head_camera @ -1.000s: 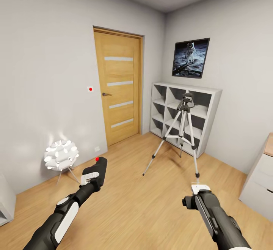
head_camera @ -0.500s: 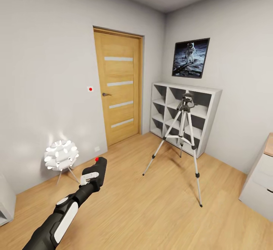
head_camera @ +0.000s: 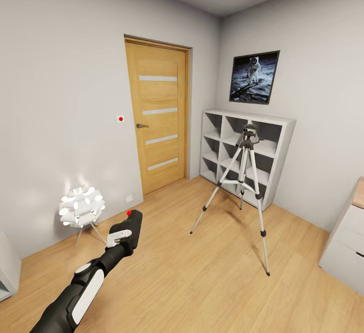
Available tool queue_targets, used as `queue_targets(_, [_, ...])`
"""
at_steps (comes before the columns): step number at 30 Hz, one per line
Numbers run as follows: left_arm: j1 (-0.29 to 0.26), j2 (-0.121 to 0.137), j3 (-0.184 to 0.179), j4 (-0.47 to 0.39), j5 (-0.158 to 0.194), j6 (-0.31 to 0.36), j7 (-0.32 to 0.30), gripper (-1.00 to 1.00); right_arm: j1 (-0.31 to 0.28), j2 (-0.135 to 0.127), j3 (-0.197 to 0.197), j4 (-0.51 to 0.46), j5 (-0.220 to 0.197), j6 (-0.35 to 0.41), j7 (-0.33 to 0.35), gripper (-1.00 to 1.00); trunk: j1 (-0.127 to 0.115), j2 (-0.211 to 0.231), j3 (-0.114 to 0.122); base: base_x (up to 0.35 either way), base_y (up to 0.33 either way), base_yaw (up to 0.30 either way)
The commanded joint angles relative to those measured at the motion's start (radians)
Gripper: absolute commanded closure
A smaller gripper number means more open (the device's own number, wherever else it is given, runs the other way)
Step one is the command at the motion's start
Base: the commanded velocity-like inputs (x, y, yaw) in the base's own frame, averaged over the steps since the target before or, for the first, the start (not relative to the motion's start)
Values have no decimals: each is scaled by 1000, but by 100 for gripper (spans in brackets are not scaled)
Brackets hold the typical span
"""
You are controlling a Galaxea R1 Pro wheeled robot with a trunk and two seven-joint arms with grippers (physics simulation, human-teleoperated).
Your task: Attach the digital camera to the camera tripod in the bedroom.
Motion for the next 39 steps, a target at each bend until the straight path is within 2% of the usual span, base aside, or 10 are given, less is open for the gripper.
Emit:
queue_targets(1, [0,1,-1,3,8,5,-1,100,9,1,-1,4,0,-16,-2,-100,0,-1,0,0,0,0])
queue_targets(9, [0,1,-1,14,7,6,-1,100,63,5,-1,4,0,-98,-2,-100,0,-1,0,6,0,0])
queue_targets(17, [0,1,-1,15,7,8,-1,100,67,6,-1,3,0,-105,-2,-100,0,-1,0,21,38,0])
queue_targets(33, [0,1,-1,16,8,9,-1,100,68,7,-1,4,0,-105,-2,-100,0,-1,0,122,269,0])
queue_targets(39, [0,1,-1,17,8,8,-1,100,68,8,-1,4,0,-105,-2,-100,0,-1,0,22,49,0])
